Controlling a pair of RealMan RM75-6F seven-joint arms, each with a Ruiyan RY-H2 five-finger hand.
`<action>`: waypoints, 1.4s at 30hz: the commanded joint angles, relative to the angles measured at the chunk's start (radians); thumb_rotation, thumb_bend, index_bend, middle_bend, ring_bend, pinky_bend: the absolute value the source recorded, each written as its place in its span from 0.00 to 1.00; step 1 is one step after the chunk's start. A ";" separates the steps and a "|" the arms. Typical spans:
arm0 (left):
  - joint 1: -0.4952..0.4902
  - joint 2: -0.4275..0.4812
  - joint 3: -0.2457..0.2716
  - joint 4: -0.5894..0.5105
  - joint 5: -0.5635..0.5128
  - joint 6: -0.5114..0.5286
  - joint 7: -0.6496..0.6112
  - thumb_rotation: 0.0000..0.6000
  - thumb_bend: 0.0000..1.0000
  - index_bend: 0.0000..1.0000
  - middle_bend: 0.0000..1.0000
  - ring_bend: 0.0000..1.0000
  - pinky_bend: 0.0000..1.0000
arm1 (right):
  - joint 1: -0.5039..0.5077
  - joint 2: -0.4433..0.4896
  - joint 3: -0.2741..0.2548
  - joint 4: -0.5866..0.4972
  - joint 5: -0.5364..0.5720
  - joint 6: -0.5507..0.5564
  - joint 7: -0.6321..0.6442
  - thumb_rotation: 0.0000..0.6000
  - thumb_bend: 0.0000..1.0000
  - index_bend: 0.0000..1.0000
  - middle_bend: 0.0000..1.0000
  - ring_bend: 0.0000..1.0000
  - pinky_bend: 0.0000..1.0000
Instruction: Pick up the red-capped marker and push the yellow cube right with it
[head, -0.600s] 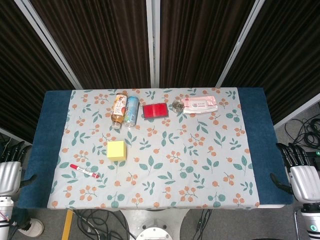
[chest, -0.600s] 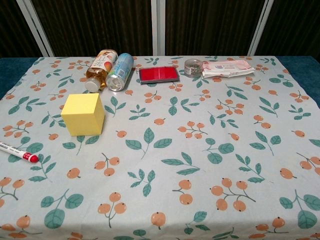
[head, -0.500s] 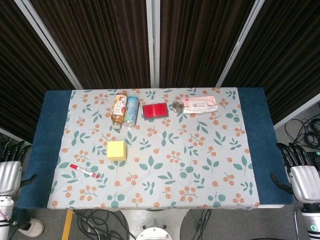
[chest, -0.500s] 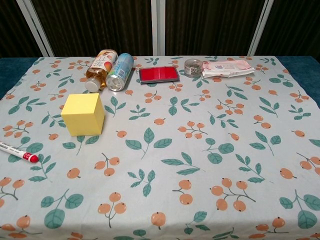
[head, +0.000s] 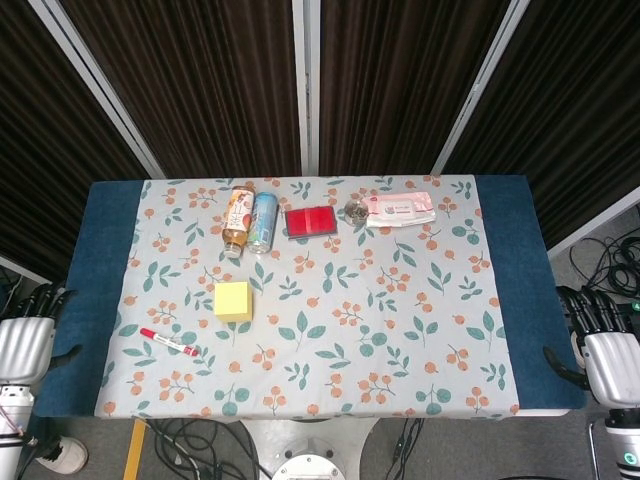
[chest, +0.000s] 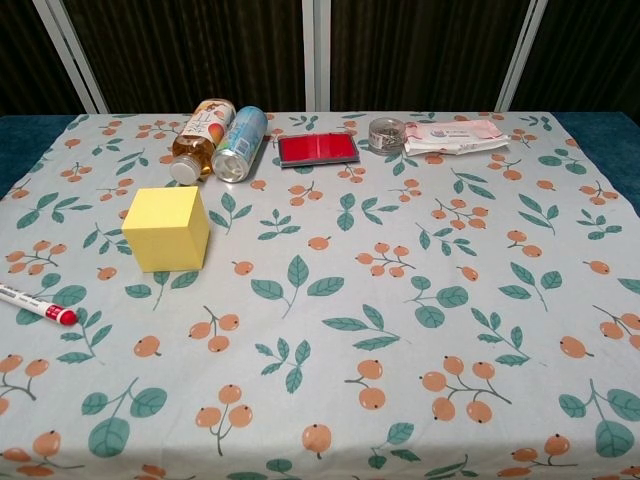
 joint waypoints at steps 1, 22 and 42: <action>-0.034 -0.014 0.009 0.048 0.050 -0.022 -0.012 1.00 0.15 0.34 0.32 0.18 0.27 | -0.001 -0.001 0.000 0.002 -0.002 0.004 0.002 1.00 0.20 0.00 0.10 0.00 0.00; -0.216 -0.182 0.105 0.290 0.185 -0.278 0.027 1.00 0.26 0.45 0.46 0.24 0.27 | 0.001 -0.006 0.000 0.014 0.007 -0.008 0.010 1.00 0.20 0.00 0.10 0.00 0.00; -0.279 -0.263 0.103 0.299 0.115 -0.392 0.180 1.00 0.34 0.49 0.55 0.34 0.28 | 0.002 -0.014 0.002 0.036 0.019 -0.016 0.029 1.00 0.20 0.00 0.10 0.00 0.00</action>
